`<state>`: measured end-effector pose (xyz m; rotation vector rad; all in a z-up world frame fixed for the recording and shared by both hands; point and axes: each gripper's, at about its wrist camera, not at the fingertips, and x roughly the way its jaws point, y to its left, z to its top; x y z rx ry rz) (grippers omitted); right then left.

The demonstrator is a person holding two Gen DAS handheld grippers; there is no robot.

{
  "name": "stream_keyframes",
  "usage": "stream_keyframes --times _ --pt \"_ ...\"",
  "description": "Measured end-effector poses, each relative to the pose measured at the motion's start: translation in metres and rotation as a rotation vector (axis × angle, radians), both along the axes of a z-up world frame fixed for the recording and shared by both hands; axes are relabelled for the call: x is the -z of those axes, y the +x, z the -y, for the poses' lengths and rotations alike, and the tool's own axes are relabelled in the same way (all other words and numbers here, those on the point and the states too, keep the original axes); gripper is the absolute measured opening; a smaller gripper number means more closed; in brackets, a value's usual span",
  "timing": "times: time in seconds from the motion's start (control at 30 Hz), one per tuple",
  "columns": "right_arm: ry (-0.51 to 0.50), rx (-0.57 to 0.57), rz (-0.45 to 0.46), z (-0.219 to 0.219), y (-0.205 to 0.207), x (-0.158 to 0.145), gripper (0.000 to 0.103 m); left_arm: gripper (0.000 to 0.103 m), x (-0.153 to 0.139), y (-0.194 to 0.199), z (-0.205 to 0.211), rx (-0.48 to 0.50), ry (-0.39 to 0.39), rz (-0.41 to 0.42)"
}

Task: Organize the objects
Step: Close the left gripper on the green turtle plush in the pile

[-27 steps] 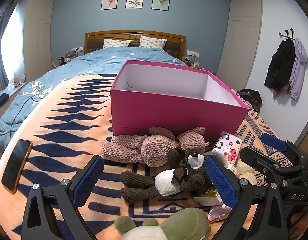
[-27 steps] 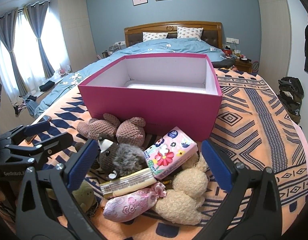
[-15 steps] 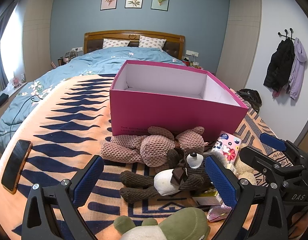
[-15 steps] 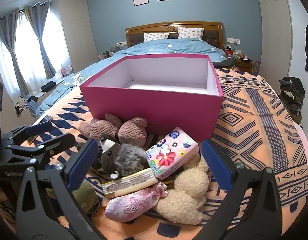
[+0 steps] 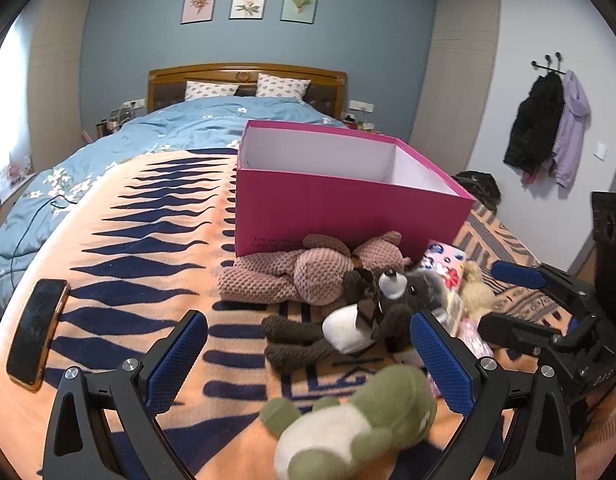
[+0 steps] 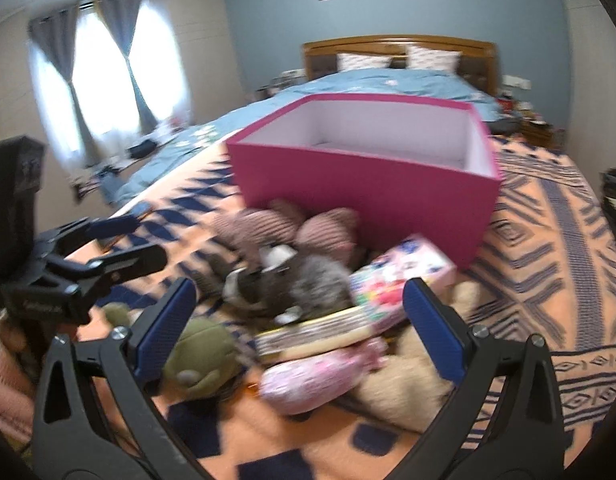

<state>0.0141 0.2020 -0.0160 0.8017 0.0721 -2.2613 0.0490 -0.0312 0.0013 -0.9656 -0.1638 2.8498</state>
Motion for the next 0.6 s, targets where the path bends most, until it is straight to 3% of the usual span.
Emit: stream_keyframes --times 0.1,0.23,0.47,0.6 --pt "0.006 -0.089 0.004 0.011 0.012 0.002 0.102 0.103 0.0 0.012 0.005 0.012 -0.013 0.0" --pt "0.02 -0.203 0.036 0.027 0.026 0.008 0.086 0.103 0.004 0.024 0.012 0.03 0.0 0.012" --pt "0.034 -0.29 0.112 0.049 0.03 0.023 0.072 0.102 0.017 0.042 0.015 0.066 0.028 0.045" --pt "0.077 -0.287 0.148 0.058 0.03 0.032 0.069 0.102 0.027 0.051 0.013 0.11 0.049 0.076"
